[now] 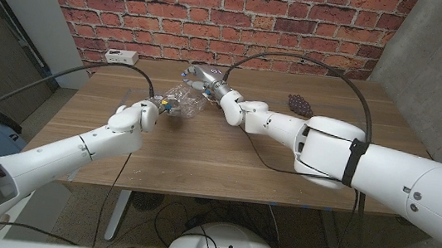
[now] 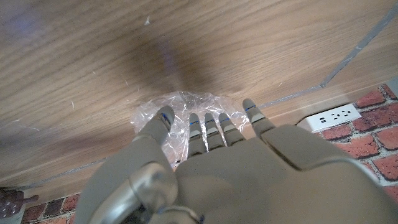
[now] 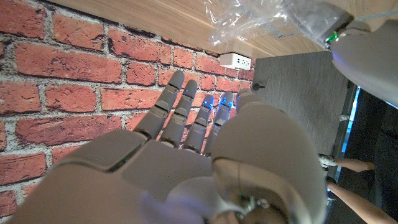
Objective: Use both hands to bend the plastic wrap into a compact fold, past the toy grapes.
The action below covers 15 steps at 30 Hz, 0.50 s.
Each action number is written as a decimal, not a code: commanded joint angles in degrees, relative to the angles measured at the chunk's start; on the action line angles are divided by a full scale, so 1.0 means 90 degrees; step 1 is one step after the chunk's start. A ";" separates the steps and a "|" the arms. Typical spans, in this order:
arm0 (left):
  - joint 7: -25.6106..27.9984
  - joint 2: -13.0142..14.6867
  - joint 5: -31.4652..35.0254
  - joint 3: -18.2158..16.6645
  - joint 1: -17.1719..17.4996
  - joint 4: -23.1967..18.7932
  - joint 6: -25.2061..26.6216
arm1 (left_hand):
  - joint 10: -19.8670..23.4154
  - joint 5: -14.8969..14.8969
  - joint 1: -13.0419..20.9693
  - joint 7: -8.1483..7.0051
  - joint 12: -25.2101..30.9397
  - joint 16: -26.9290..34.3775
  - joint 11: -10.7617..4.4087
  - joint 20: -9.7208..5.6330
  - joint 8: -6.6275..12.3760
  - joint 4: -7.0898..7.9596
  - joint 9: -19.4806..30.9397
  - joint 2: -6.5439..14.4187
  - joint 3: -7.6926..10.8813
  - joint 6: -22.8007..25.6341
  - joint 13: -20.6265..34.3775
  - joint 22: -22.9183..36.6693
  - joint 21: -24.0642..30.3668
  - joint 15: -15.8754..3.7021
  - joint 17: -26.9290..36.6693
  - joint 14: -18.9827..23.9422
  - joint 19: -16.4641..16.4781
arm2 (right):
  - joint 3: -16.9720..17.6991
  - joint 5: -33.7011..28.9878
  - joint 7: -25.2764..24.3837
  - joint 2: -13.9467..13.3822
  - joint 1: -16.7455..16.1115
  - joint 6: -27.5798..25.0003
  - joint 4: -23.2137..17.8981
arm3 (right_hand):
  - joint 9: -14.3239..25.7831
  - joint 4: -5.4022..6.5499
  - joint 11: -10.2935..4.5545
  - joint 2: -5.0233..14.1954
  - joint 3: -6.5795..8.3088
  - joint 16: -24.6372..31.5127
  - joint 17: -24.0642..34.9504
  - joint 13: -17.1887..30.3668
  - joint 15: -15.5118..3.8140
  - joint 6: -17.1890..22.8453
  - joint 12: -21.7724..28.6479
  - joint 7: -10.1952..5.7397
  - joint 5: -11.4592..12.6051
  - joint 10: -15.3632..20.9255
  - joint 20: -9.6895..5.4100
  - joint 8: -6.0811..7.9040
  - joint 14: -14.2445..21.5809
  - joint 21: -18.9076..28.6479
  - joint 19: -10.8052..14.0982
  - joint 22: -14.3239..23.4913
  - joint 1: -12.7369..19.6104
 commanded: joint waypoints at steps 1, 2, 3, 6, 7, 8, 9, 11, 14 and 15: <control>-0.0179 -0.0103 -0.0076 0.0111 -0.0142 0.0156 -0.0094 | 0.0001 0.0009 -0.0017 -0.0036 0.0060 0.0062 0.0021 0.0000 0.0028 0.0012 -0.0008 -0.0062 -0.0002 0.0013 0.0003 0.0015 -0.0027 -0.0166 0.0010 0.0103 0.0057 | 0.0172 -0.0233 -0.0093 -0.0255 -0.0071 0.1195 0.0001 | 0.0010 0.0083 -0.0010 0.0022 0.0109 -0.0017 0.0015 0.0004 -0.0939 0.0101 -0.0023 -0.0017 -0.0049 -0.0030 0.0066 0.0013 -0.0040 -0.0012 -0.0053 0.0023 -0.0091; -0.0178 -0.0102 -0.0078 0.0112 -0.0143 0.0156 -0.0095 | 0.0006 0.0007 -0.0026 -0.0034 0.0064 0.0068 0.0027 -0.0004 0.0030 0.0021 -0.0008 -0.0061 -0.0003 0.0014 0.0002 0.0015 -0.0024 -0.0160 0.0013 0.0117 0.0065 | 0.0188 -0.0250 -0.0092 -0.0252 -0.0074 0.1198 0.0005 | 0.0010 0.0099 -0.0016 0.0020 0.0128 -0.0018 0.0014 0.0002 -0.0939 0.0117 -0.0020 -0.0009 -0.0058 -0.0018 0.0062 0.0015 -0.0037 -0.0012 -0.0054 0.0023 -0.0103; -0.0191 -0.0105 -0.0111 0.0111 -0.0136 0.0162 -0.0120 | 0.0013 0.0007 -0.0031 -0.0040 0.0069 0.0069 0.0030 -0.0010 0.0043 0.0025 -0.0008 -0.0065 -0.0001 0.0038 0.0000 0.0015 -0.0023 -0.0155 0.0013 0.0127 0.0071 | 0.0174 -0.0293 -0.0052 -0.0268 -0.0068 0.1274 -0.0009 | 0.0009 0.0107 -0.0018 0.0019 0.0140 -0.0020 0.0014 0.0001 -0.0941 0.0124 -0.0018 -0.0010 -0.0063 -0.0010 0.0062 0.0014 -0.0041 -0.0012 -0.0055 0.0023 -0.0109; -0.0190 -0.0097 -0.0190 0.0091 -0.0115 0.0164 -0.0185 | 0.0068 0.0001 -0.0068 -0.0044 0.0097 0.0080 0.0018 -0.0007 0.0082 0.0047 -0.0008 -0.0088 -0.0005 0.0125 -0.0004 0.0015 -0.0018 -0.0153 0.0016 0.0173 0.0095 | 0.0181 -0.0377 0.0016 -0.0271 -0.0067 0.1307 -0.0015 | 0.0009 0.0133 -0.0031 0.0027 0.0212 -0.0027 0.0009 -0.0005 -0.0969 0.0153 -0.0019 -0.0015 -0.0082 0.0003 0.0012 0.0013 -0.0043 -0.0014 -0.0061 0.0022 -0.0115; -0.0178 -0.0097 -0.0203 0.0087 -0.0103 0.0160 -0.0191 | 0.0129 -0.0005 -0.0102 -0.0035 0.0125 0.0109 0.0033 -0.0004 0.0118 0.0068 -0.0009 -0.0101 -0.0005 0.0225 -0.0009 0.0015 -0.0005 -0.0140 0.0018 0.0279 0.0140 | 0.0192 -0.0390 0.0064 -0.0275 -0.0068 0.1317 -0.0020 | 0.0009 0.0141 -0.0042 0.0027 0.0246 -0.0030 0.0006 -0.0008 -0.0985 0.0167 -0.0021 -0.0012 -0.0090 0.0005 -0.0019 0.0012 -0.0040 -0.0014 -0.0062 0.0022 -0.0114; -0.0173 -0.0090 -0.0195 0.0095 -0.0098 0.0152 -0.0190 | 0.0207 -0.0008 -0.0120 -0.0061 0.0157 0.0121 0.0012 0.0021 0.0146 0.0075 -0.0009 -0.0109 0.0001 0.0312 -0.0012 0.0014 0.0002 -0.0148 0.0016 0.0344 0.0169 | 0.0194 -0.0415 0.0093 -0.0282 -0.0067 0.1322 -0.0027 | 0.0009 0.0145 -0.0037 0.0024 0.0277 -0.0035 0.0001 -0.0010 -0.0988 0.0179 -0.0024 -0.0008 -0.0097 0.0005 -0.0046 0.0012 -0.0042 -0.0012 -0.0059 0.0022 -0.0111; -0.0178 -0.0083 -0.0185 0.0105 -0.0096 0.0140 -0.0181 | 0.0266 -0.0010 -0.0133 -0.0082 0.0180 0.0131 0.0025 0.0021 0.0155 0.0080 -0.0010 -0.0117 0.0005 0.0349 -0.0013 0.0013 0.0006 -0.0149 0.0016 0.0396 0.0184 | 0.0199 -0.0439 0.0105 -0.0290 -0.0070 0.1333 -0.0034 | 0.0009 0.0149 -0.0035 0.0027 0.0300 -0.0040 -0.0001 -0.0012 -0.0998 0.0181 -0.0027 -0.0009 -0.0102 0.0001 -0.0055 0.0009 -0.0047 -0.0013 -0.0063 0.0022 -0.0108; -0.0204 -0.0068 -0.0186 0.0114 -0.0094 0.0117 -0.0169 | 0.0565 -0.0019 -0.0187 -0.0097 0.0284 0.0179 0.0081 0.0037 0.0239 0.0091 -0.0008 -0.0125 0.0043 0.0697 -0.0018 0.0009 0.0003 -0.0147 0.0018 0.0695 0.0224 | 0.0228 -0.0465 0.0113 -0.0307 -0.0084 0.1363 -0.0050 | 0.0009 0.0165 -0.0045 0.0036 0.0353 -0.0047 -0.0003 -0.0016 -0.1010 0.0182 -0.0033 -0.0014 -0.0115 -0.0005 -0.0072 0.0001 -0.0055 -0.0015 -0.0070 0.0022 -0.0109; -0.0183 -0.0046 -0.0173 0.0110 -0.0062 0.0070 -0.0134 | 0.0875 -0.0029 -0.0242 -0.0116 0.0373 0.0193 0.0130 0.0111 0.0324 0.0063 -0.0006 -0.0186 0.0078 0.1143 -0.0021 0.0006 0.0035 -0.0116 0.0015 0.0973 0.0361 | 0.0268 -0.0526 0.0042 -0.0343 -0.0105 0.1416 -0.0086 | 0.0009 0.0183 -0.0029 0.0039 0.0407 -0.0051 -0.0005 -0.0020 -0.1008 0.0192 -0.0035 -0.0009 -0.0129 0.0000 -0.0075 -0.0004 -0.0058 -0.0015 -0.0075 0.0022 -0.0111; -0.0179 -0.0036 -0.0158 0.0114 -0.0055 0.0049 -0.0116 | 0.1003 -0.0041 -0.0276 -0.0115 0.0409 0.0212 0.0091 0.0152 0.0325 0.0053 -0.0006 -0.0226 0.0072 0.1237 -0.0020 0.0005 0.0037 -0.0106 0.0020 0.1100 0.0386 | 0.0282 -0.0547 0.0016 -0.0357 -0.0112 0.1435 -0.0102 | 0.0009 0.0193 -0.0023 0.0037 0.0428 -0.0051 -0.0006 -0.0022 -0.1001 0.0191 -0.0033 -0.0006 -0.0136 0.0008 -0.0077 -0.0009 -0.0053 -0.0016 -0.0077 0.0022 -0.0116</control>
